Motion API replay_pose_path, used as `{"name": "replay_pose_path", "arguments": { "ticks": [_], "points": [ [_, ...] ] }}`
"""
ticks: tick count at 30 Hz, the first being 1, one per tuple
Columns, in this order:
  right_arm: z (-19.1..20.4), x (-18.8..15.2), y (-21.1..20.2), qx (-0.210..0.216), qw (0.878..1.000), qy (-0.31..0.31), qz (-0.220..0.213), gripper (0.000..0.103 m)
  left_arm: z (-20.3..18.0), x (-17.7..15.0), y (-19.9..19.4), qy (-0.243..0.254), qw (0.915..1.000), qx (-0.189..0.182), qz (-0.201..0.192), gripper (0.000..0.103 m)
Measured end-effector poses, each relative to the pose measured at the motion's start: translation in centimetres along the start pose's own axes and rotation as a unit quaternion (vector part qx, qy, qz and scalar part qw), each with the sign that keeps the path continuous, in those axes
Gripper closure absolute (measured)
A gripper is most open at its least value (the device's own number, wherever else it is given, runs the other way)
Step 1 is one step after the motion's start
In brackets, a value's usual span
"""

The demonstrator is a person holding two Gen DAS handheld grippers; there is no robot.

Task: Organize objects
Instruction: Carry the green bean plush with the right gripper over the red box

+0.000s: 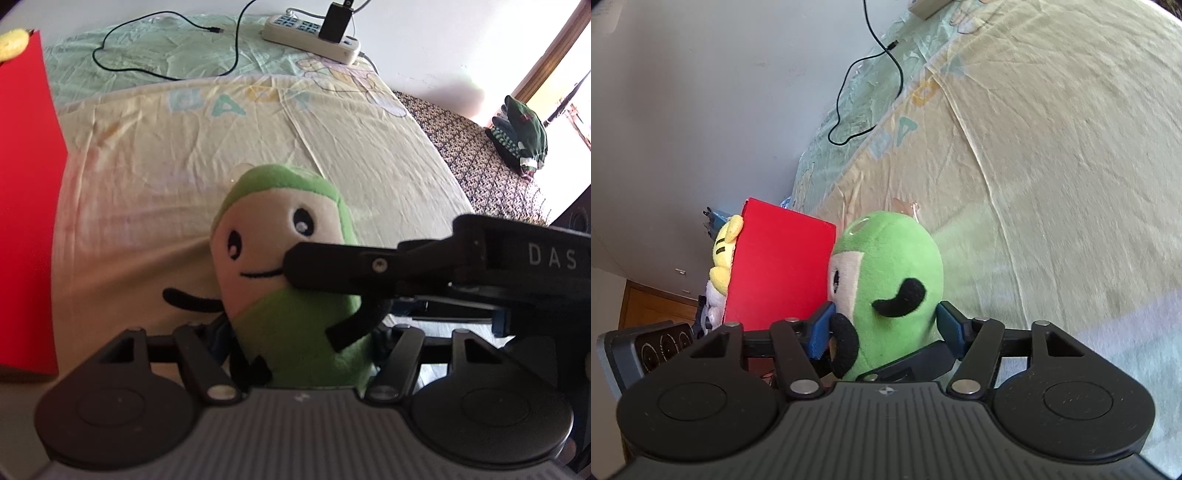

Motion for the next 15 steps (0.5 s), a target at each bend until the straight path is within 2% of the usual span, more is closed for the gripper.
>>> {"name": "replay_pose_path", "arguments": {
  "ticks": [15],
  "points": [
    [1.3, -1.0, -1.2, 0.019, 0.999, -0.025, -0.009, 0.043, -0.9, -0.5, -1.9, 0.012, 0.9997, 0.013, -0.015, 0.038]
  ]
}}
Point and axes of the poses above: each gripper's, at about its wrist camera, not at the fingertips, and y roughly the way its jaws point, z to its left, x to its top, the point moved 7 cm from there along y, roughly the way its jaws point
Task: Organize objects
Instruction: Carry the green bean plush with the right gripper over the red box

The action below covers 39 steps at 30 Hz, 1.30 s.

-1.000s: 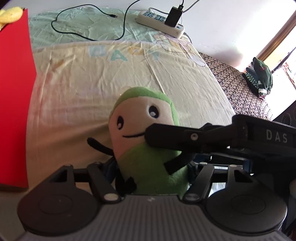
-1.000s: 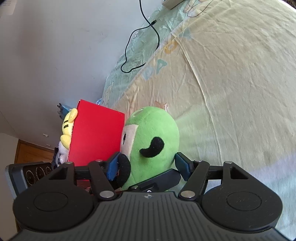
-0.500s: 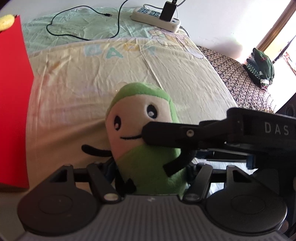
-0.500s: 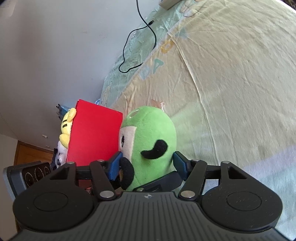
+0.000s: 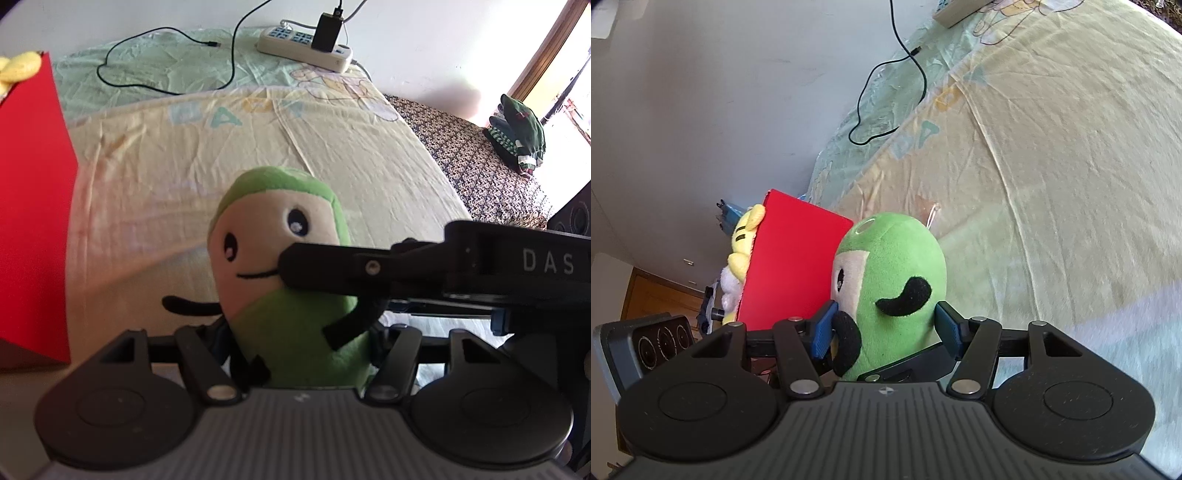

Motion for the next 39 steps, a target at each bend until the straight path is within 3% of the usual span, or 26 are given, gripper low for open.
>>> {"name": "replay_pose_path", "arguments": {
  "ticks": [19, 31, 39],
  "points": [
    [6.6, -2.0, -1.0, 0.090, 0.992, -0.078, -0.034, 0.043, 0.7, -0.7, -8.0, 0.009, 0.9950, 0.057, -0.082, 0.039],
    [12.9, -2.9, -1.0, 0.105, 0.983, -0.110, -0.103, 0.043, 3.2, 0.2, -14.3, 0.055, 0.9873, 0.039, -0.144, 0.039],
    [17.6, -5.0, 2.4, 0.105, 0.979, -0.117, -0.130, 0.042, 8.2, -0.3, -17.9, 0.065, 0.9842, 0.029, -0.162, 0.039]
  ]
}}
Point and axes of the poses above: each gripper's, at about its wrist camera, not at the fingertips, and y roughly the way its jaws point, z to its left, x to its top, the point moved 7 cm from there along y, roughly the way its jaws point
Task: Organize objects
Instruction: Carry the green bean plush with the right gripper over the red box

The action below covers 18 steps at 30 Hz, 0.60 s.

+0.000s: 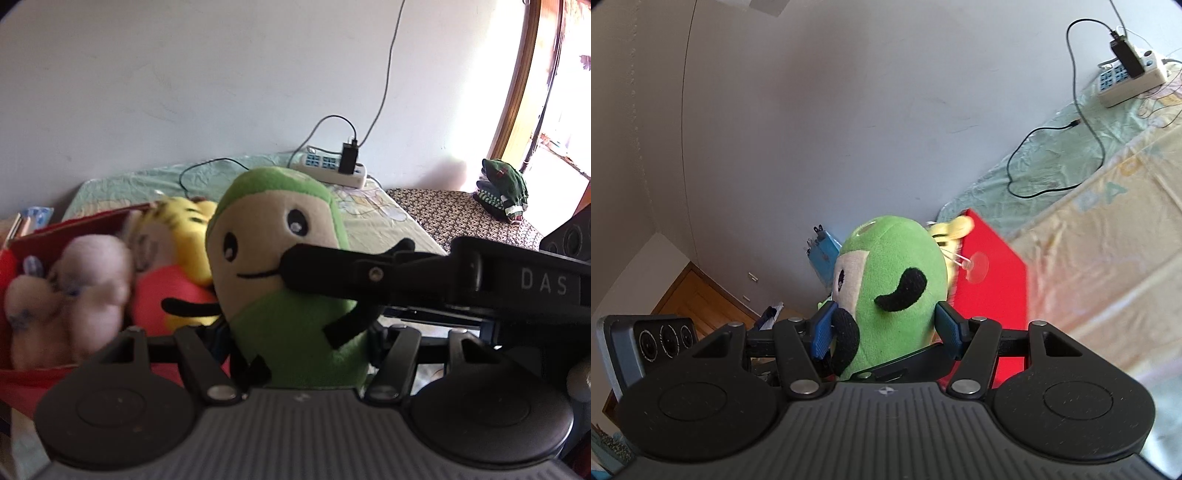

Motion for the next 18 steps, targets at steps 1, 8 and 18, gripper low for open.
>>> {"name": "replay_pose_path", "arguments": {
  "ticks": [1, 8, 18],
  "points": [
    [0.6, -0.3, 0.5, 0.000, 1.000, -0.002, -0.002, 0.042, 0.7, 0.0, -0.4, 0.001, 1.0000, 0.000, -0.003, 0.039],
    [4.9, -1.4, 5.4, 0.021, 0.999, -0.031, -0.010, 0.042, 6.7, 0.5, -3.4, -0.005, 0.9993, 0.017, -0.033, 0.039],
    [7.8, -3.3, 13.3, 0.033, 0.999, -0.041, 0.013, 0.042, 14.9, -0.3, -5.3, -0.032, 0.9980, 0.042, -0.035, 0.038]
  ]
}}
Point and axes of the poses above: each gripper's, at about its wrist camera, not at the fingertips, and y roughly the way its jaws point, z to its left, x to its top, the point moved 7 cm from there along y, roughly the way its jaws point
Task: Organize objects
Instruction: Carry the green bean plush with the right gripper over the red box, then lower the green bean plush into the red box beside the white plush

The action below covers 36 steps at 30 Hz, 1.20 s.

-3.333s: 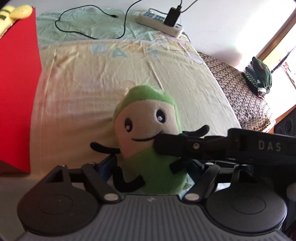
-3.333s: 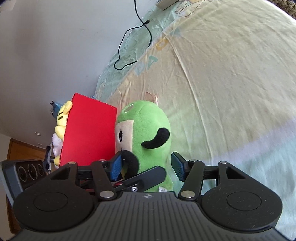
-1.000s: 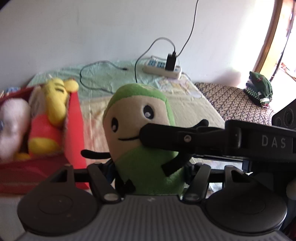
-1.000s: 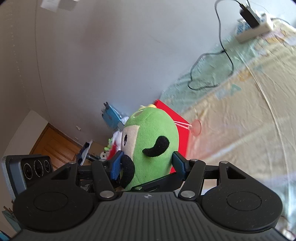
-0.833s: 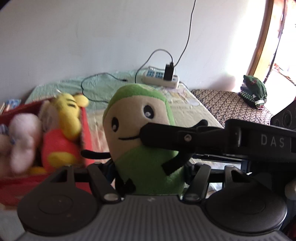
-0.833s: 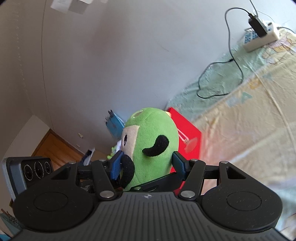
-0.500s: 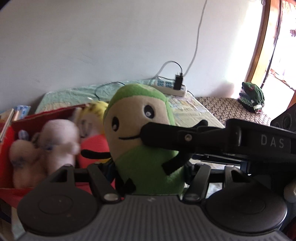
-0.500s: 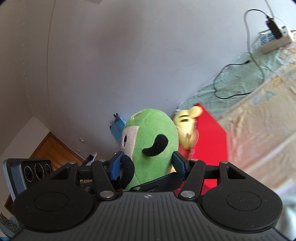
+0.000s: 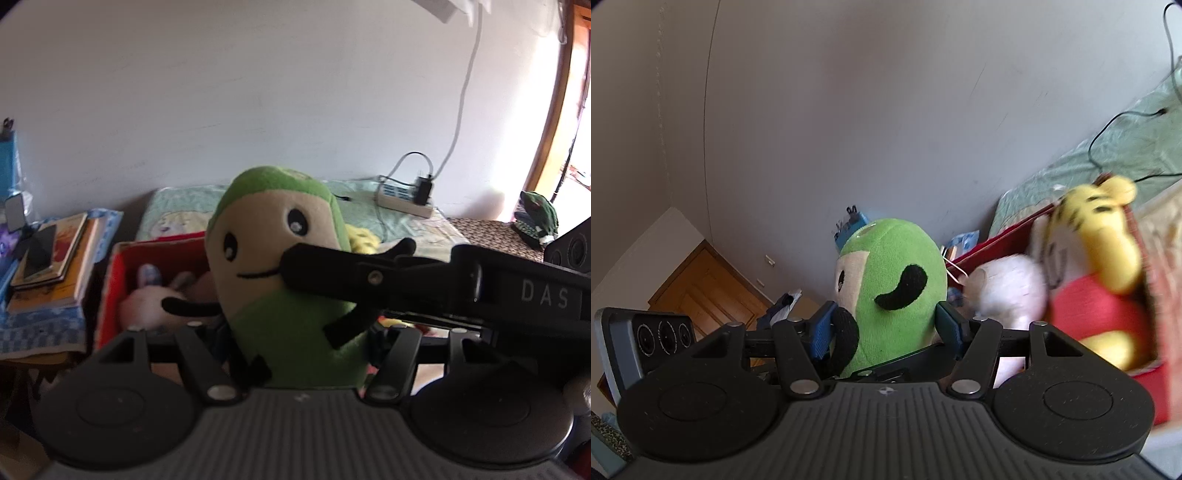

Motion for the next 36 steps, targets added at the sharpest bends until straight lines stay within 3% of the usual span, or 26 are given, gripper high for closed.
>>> {"name": "replay_pose_path", "arguments": {
  "ticks": [14, 17, 25, 36],
  "points": [
    [-1.7, -1.9, 5.6, -0.041, 0.998, 0.018, 0.036, 0.041, 5.9, -1.6, 3.8, -0.026, 0.9986, 0.018, 0.043, 0.031],
    [-1.9, -1.8, 5.9, -0.057, 0.998, 0.010, 0.039, 0.041, 6.3, -1.6, 4.6, -0.025, 0.9982, 0.020, 0.049, 0.025],
    [-2.0, -2.1, 7.1, -0.110, 0.991, -0.038, 0.060, 0.044, 6.8, -2.2, 7.0, -0.009, 0.9957, 0.040, 0.083, 0.025],
    [-2.9, -2.2, 7.7, -0.112, 0.991, -0.043, 0.066, 0.041, 6.8, -2.5, 8.0, 0.008, 0.9932, 0.060, 0.099, 0.017]
  ]
}}
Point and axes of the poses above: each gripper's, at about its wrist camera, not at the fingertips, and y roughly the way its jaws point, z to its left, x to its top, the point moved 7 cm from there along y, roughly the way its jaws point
